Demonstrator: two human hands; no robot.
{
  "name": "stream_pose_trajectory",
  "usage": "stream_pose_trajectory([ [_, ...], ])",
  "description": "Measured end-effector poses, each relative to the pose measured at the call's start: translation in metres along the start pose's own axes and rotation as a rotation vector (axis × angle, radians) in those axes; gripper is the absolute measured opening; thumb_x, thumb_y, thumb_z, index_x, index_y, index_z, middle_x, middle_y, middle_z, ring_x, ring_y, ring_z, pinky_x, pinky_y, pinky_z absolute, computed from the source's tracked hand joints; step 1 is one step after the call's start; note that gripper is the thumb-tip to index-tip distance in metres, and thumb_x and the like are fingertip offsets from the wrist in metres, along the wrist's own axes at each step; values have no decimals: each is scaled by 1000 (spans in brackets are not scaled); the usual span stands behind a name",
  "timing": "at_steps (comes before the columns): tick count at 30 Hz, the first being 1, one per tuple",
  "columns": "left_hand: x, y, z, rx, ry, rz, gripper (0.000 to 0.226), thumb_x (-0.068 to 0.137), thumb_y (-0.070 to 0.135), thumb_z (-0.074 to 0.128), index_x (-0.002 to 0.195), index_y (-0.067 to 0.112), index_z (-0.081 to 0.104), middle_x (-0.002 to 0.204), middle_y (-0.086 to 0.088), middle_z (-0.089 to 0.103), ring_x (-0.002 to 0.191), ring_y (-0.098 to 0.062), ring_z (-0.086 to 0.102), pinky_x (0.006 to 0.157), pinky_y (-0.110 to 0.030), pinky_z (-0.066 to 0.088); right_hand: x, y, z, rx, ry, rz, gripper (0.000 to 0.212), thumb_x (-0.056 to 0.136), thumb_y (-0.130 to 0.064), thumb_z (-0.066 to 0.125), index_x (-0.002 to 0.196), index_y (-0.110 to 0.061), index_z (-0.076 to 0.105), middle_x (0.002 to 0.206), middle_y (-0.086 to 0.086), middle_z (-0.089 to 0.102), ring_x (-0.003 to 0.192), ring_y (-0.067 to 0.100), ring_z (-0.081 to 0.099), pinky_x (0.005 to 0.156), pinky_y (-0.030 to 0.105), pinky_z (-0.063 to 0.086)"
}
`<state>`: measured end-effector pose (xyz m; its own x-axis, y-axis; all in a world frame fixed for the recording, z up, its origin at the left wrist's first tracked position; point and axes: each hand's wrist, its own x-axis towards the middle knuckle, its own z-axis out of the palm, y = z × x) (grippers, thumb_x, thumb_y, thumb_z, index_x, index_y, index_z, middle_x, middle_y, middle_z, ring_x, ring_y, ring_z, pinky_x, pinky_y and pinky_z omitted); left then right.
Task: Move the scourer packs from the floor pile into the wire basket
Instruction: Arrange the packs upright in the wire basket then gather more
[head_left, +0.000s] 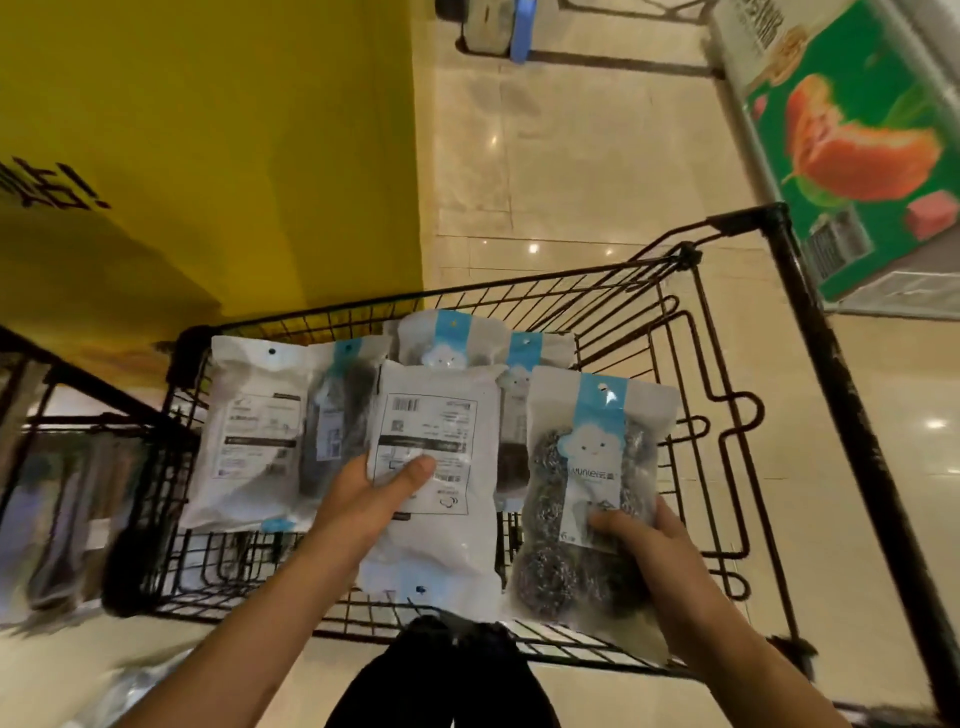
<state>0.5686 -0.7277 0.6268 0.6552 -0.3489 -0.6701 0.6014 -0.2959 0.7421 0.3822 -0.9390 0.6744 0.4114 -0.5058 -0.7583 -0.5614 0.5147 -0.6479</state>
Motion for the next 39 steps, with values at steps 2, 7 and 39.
stream_pose_trajectory([
  [2, 24, 7, 7, 8, -5, -6, 26, 87, 34, 82, 111, 35, 72, 99, 14, 82, 92, -5, 77, 71, -25, 60, 23, -13, 6, -22, -7, -4, 40, 92, -6, 72, 126, -26, 63, 107, 6, 81, 100, 31, 77, 84, 50, 63],
  [7, 80, 27, 28, 82, 18, -10, 28, 86, 41, 84, 111, 35, 73, 100, 10, 83, 98, -15, 77, 89, -38, 61, 84, -39, 20, -100, 6, -18, 45, 92, -9, 73, 132, -23, 59, 119, 8, 75, 108, 32, 72, 98, 56, 58],
  [39, 26, 24, -6, 774, 90, 140, 55, 92, 26, 78, 142, 18, 56, 143, -6, 58, 125, -27, 59, 101, -39, 50, 58, -29, 38, -942, 173, -322, 29, 98, -36, 62, 122, -21, 62, 112, 4, 71, 91, 21, 69, 84, 44, 61],
])
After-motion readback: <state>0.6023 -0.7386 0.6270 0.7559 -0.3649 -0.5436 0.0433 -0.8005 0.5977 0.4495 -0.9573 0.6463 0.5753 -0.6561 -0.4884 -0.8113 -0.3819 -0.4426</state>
